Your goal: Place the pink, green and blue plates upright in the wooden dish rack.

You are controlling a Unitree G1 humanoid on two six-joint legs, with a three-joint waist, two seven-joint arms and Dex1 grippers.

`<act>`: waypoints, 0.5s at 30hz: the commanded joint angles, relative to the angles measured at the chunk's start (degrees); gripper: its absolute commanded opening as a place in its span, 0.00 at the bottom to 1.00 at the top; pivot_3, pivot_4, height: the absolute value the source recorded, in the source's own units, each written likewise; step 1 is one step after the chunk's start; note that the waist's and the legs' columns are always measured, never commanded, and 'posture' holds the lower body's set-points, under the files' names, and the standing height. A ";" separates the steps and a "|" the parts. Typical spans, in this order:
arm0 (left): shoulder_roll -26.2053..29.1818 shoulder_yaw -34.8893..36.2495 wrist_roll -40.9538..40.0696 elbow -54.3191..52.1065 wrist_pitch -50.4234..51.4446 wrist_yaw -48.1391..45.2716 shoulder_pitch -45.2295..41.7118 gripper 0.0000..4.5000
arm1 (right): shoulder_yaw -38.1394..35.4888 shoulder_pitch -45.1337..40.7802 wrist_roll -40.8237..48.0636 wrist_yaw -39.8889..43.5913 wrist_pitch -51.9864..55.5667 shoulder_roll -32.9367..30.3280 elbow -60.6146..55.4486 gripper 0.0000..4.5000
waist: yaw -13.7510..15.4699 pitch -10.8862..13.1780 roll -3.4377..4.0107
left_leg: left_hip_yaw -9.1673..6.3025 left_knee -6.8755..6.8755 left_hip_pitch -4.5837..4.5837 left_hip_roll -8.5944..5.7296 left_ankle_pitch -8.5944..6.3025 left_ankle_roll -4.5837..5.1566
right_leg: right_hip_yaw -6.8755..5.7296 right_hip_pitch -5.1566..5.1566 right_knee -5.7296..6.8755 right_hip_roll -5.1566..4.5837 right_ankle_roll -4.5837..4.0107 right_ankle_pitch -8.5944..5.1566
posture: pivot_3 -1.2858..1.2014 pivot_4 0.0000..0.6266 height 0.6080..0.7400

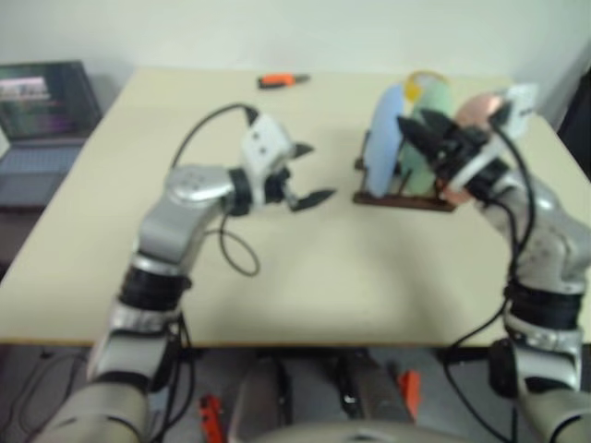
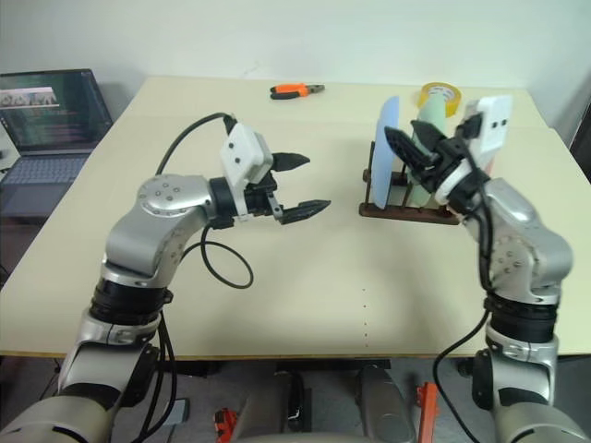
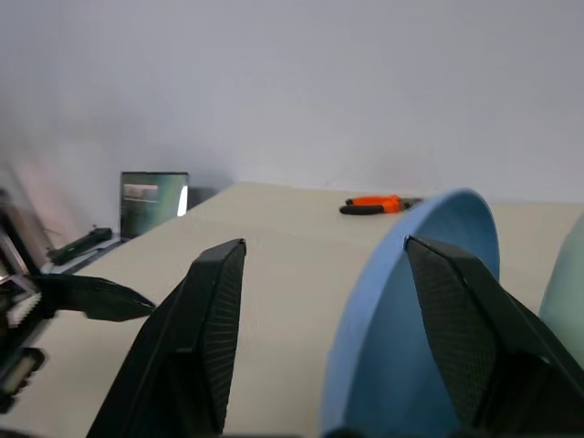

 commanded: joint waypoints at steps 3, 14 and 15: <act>3.41 2.74 0.85 1.44 -3.22 -1.42 -2.04 1.00 | -10.73 3.31 6.57 8.45 0.96 -10.24 1.17 0.67 | 0.05 0.01 -0.03 | -0.01 0.00 0.00 0.00 0.00 0.00 | -0.01 0.02 -0.03 -0.01 -0.17 -0.10 | 0.52 0.24 1.00; 14.82 10.80 -3.55 2.94 -4.21 -9.35 -0.51 1.00 | -16.30 12.28 0.69 34.07 -7.62 -28.20 27.18 0.67 | -0.30 0.03 -0.04 | 0.05 0.01 0.04 -0.03 -0.01 0.01 | 0.04 0.02 -0.02 0.00 -0.24 -0.15 | 0.52 0.24 1.00; 15.84 11.64 -4.81 2.56 -4.23 -11.17 0.23 1.00 | -15.85 12.58 -0.20 35.75 -8.72 -28.84 29.06 0.67 | -0.37 0.03 -0.04 | 0.06 0.00 0.07 -0.03 -0.01 0.01 | 0.05 0.02 -0.02 0.02 -0.24 -0.15 | 0.52 0.24 1.00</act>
